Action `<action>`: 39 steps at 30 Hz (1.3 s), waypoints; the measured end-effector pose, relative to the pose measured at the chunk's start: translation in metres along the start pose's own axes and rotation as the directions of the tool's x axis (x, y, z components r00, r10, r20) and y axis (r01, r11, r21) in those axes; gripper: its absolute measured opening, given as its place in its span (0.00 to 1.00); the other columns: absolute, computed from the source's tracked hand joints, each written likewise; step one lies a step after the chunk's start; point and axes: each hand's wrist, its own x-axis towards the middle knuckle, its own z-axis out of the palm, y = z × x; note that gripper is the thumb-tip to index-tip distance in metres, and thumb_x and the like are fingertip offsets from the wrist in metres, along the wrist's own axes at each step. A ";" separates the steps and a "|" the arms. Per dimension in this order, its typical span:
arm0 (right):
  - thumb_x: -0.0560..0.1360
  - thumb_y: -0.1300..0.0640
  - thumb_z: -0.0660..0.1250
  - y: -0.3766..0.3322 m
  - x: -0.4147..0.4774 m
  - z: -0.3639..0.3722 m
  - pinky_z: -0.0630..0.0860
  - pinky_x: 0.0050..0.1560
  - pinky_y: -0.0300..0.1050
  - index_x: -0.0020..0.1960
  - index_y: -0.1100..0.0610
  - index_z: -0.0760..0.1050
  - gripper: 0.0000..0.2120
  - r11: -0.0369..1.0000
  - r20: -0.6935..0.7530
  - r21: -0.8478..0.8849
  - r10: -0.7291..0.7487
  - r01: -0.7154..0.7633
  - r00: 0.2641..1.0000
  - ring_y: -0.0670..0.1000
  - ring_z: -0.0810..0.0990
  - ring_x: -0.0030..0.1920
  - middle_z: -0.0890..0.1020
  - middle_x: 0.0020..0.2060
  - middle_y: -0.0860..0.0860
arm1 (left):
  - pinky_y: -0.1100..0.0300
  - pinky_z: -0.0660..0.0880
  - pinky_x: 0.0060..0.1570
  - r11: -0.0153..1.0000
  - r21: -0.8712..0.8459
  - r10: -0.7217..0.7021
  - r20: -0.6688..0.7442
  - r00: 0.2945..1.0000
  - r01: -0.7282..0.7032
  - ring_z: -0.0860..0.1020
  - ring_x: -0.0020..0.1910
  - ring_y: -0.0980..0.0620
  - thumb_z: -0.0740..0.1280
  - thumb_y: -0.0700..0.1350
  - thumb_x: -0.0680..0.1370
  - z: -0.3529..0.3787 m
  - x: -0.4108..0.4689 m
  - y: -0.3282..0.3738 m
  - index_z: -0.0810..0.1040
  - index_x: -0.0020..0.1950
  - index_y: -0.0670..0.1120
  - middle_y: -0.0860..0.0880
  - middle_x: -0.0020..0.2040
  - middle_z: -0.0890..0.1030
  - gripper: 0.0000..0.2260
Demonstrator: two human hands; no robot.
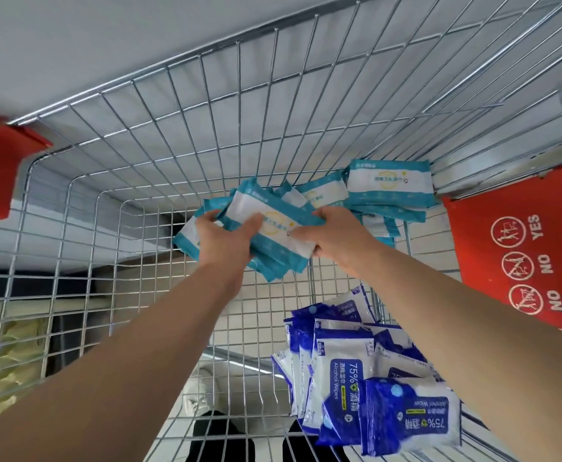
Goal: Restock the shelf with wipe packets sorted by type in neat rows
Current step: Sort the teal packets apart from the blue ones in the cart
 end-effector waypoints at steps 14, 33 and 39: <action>0.64 0.51 0.75 -0.003 0.043 0.040 0.77 0.44 0.46 0.50 0.54 0.78 0.16 0.765 -0.159 -0.630 -0.296 0.134 0.942 0.51 0.79 0.45 0.80 0.46 0.50 | 0.56 0.76 0.41 0.935 0.354 0.018 -0.013 1.000 -0.012 0.79 0.42 0.50 0.65 0.38 0.78 -0.080 0.056 -0.005 0.71 0.55 0.45 0.47 0.46 0.80 0.07; 0.72 0.69 0.64 -0.039 0.054 0.045 0.73 0.54 0.47 0.60 0.59 0.77 0.18 0.541 0.132 -0.717 -0.514 0.440 0.848 0.54 0.77 0.53 0.80 0.50 0.56 | 0.57 0.73 0.34 0.913 0.408 0.038 -0.051 0.998 -0.014 0.77 0.41 0.50 0.62 0.42 0.81 -0.100 0.071 -0.002 0.67 0.59 0.44 0.46 0.48 0.77 0.09; 0.72 0.64 0.63 -0.037 0.070 0.065 0.74 0.53 0.51 0.56 0.58 0.79 0.14 0.337 0.227 -0.863 -0.407 0.377 0.885 0.57 0.77 0.53 0.80 0.50 0.56 | 0.58 0.74 0.35 0.923 0.384 0.017 -0.074 0.997 0.013 0.78 0.43 0.50 0.62 0.41 0.80 -0.109 0.075 -0.007 0.69 0.58 0.45 0.46 0.49 0.78 0.08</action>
